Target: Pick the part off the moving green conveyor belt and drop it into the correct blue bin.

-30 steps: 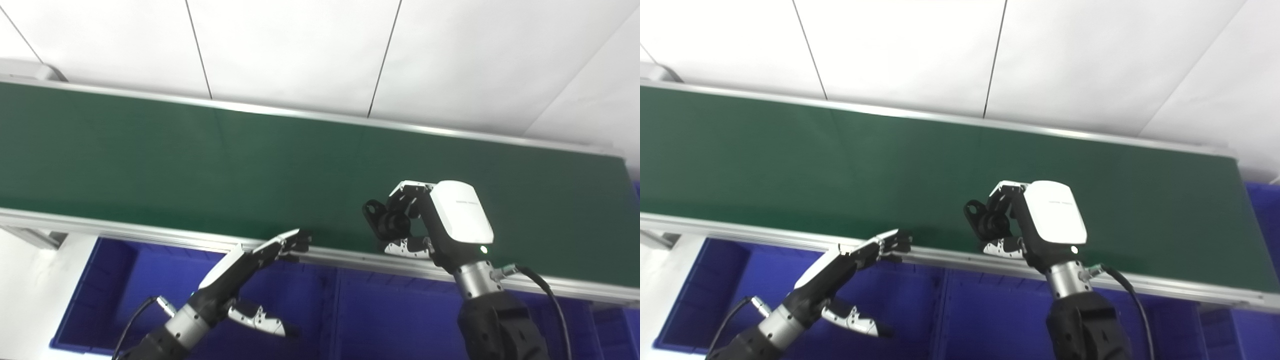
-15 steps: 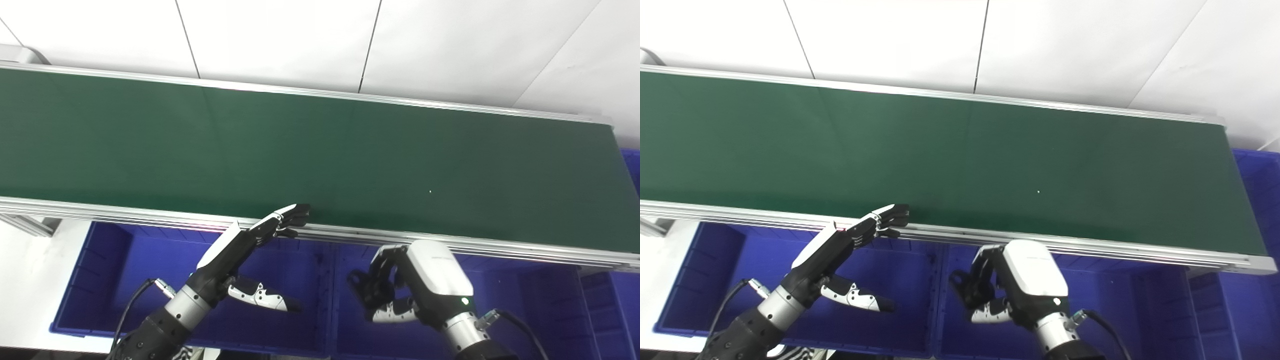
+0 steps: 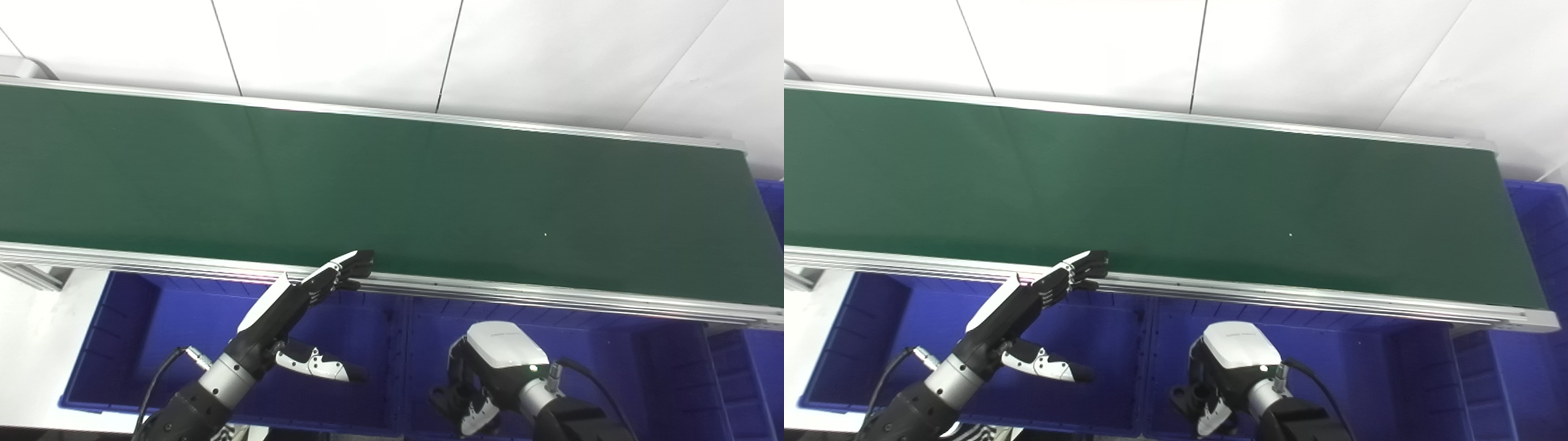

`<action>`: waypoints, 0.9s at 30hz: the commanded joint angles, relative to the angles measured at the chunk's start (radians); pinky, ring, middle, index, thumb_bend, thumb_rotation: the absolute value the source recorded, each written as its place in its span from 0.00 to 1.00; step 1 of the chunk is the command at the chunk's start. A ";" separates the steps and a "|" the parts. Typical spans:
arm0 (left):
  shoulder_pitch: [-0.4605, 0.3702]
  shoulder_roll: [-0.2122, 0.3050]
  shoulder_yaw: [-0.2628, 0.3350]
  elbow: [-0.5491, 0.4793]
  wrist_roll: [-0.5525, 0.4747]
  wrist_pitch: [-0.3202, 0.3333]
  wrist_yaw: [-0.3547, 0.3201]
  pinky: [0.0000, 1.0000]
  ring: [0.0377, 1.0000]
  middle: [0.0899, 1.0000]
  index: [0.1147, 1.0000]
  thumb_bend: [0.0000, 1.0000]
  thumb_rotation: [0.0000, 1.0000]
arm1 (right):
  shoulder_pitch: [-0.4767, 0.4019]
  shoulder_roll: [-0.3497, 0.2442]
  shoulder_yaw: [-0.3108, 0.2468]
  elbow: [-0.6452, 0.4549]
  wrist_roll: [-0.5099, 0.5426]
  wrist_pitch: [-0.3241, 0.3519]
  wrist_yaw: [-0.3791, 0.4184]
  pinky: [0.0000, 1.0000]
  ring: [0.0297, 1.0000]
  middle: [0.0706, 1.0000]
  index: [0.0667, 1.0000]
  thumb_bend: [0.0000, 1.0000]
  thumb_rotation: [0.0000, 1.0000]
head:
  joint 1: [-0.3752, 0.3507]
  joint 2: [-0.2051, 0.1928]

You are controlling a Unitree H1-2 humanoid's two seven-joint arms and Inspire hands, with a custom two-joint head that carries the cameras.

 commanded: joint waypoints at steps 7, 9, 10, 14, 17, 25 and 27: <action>-0.007 0.001 0.004 -0.031 -0.019 -0.012 0.005 0.82 0.87 0.89 0.89 0.73 0.17 | 0.019 0.044 -0.012 -0.015 -0.124 -0.023 -0.016 0.47 0.58 0.63 0.75 0.61 0.33 | 0.003 -0.002; -0.007 0.002 0.005 -0.031 -0.015 -0.015 0.005 0.82 0.87 0.90 0.89 0.73 0.18 | 0.032 0.055 -0.020 -0.021 -0.130 -0.022 -0.041 0.45 0.57 0.65 0.77 0.61 0.33 | 0.007 -0.004; -0.007 0.004 0.005 -0.032 -0.012 -0.014 0.005 0.82 0.87 0.90 0.89 0.73 0.18 | 0.040 0.063 -0.026 -0.023 -0.128 -0.020 -0.063 0.41 0.53 0.64 0.78 0.61 0.33 | 0.007 -0.004; -0.004 0.006 0.006 -0.035 -0.021 -0.007 0.001 0.83 0.88 0.90 0.89 0.73 0.19 | 0.077 0.092 -0.049 -0.038 -0.104 -0.022 -0.180 0.24 0.31 0.41 0.79 0.61 0.28 | 0.012 -0.004; 0.000 0.008 0.007 -0.037 -0.017 -0.013 0.002 0.82 0.87 0.90 0.89 0.74 0.19 | 0.113 0.113 -0.067 -0.070 -0.078 -0.028 -0.274 0.20 0.25 0.32 0.78 0.61 0.28 | 0.018 -0.003; 0.008 0.009 0.006 -0.048 0.003 -0.010 0.006 0.81 0.87 0.90 0.89 0.73 0.19 | 0.283 0.208 -0.160 -0.226 0.358 -0.054 -0.468 0.66 0.73 0.76 0.81 0.65 0.27 | 0.040 -0.005; 0.007 0.011 0.006 -0.056 0.005 0.004 0.003 0.81 0.87 0.90 0.90 0.73 0.19 | 0.328 0.216 -0.176 -0.237 0.490 -0.093 -0.530 0.70 0.77 0.80 0.82 0.65 0.26 | 0.053 0.001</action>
